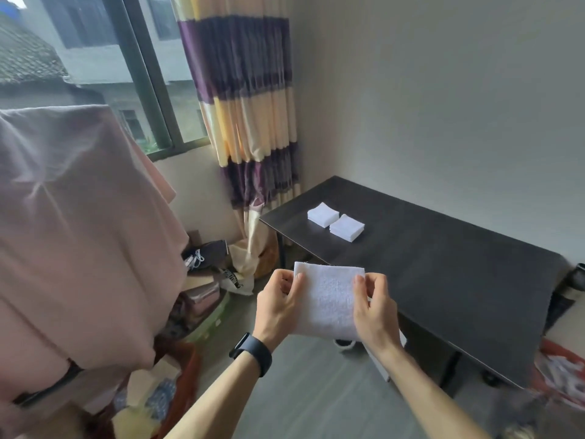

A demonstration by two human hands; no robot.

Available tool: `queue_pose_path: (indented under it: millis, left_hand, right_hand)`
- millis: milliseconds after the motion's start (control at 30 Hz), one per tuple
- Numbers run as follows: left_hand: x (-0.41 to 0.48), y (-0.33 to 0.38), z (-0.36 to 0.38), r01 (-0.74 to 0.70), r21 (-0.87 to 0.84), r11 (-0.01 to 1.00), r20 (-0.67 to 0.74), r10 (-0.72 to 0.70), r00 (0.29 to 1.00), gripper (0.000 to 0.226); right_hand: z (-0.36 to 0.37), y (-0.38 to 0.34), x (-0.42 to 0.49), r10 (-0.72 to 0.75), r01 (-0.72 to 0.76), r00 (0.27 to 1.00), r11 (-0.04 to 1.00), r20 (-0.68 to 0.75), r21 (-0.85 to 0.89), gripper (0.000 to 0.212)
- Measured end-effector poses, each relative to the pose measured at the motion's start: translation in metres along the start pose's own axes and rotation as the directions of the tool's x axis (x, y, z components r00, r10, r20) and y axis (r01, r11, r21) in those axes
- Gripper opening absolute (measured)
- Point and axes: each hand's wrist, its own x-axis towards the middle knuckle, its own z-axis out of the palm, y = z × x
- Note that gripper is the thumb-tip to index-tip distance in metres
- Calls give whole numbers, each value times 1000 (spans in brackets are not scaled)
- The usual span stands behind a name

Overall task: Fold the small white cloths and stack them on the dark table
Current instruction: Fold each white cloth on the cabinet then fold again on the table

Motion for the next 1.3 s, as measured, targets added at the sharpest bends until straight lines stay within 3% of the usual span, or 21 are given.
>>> queue_pose_path:
  millis: [267,567,900,1133,1300]
  left_hand:
    - [169,-43,17,61,16,998,-11,-61,998,22]
    - [368,-70,35,43,18,999,113,-45,993,23]
    - [519,-102,104,134,49,990,271,-142,952,26]
    - [624,-128,151,292,157,944,479,-331,813,15]
    - [684,-151,187,323,273,906,518,-421,745,18]
  right_hand:
    - [101,32,142,44,-44,999,999,14,-32,22]
    - [200,50,295,124,-129,990,988,-64,-84,23]
    - [250,112,429,298,-304,952,948,-71,-96,22]
    - [269,166,517,402,-391,912,912,83,-127,16]
    - [283,198,563,503,-478,859,855,99,-200,17]
